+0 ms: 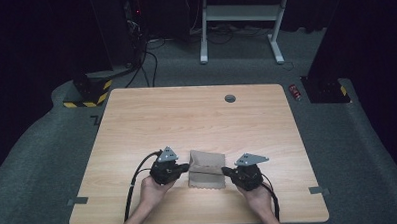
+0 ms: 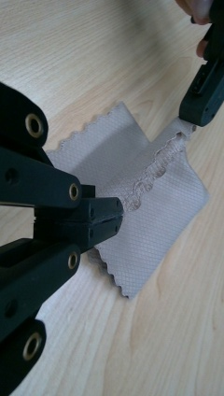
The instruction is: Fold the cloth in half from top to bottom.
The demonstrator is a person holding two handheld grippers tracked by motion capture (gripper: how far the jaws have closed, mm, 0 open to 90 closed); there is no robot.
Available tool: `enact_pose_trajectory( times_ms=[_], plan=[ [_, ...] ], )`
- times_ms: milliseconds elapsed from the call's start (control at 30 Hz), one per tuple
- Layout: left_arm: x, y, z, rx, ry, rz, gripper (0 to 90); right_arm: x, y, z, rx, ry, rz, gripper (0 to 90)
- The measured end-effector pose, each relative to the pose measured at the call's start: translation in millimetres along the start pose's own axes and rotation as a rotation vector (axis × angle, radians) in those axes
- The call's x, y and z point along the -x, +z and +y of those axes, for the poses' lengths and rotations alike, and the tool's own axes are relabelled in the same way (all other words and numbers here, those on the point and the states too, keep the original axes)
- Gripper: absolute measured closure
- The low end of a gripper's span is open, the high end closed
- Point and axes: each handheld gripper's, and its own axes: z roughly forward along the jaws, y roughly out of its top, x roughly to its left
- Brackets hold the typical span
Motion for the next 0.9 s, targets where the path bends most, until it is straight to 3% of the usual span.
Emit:
enact_pose_trajectory(
  times_ms=[500, 900],
  plan=[
    [9.8, 7.7, -10.8, -0.031, 0.017, -0.011, 89.2, -1.1, 3.0, -13.7, -0.043, -0.006, -0.013, 89.8],
    [14.2, 13.5, -18.0, -0.068, 0.050, 0.025, 89.1, -4.0, 9.0, -20.2, -0.068, -0.008, -0.005, 89.6]
  ],
)
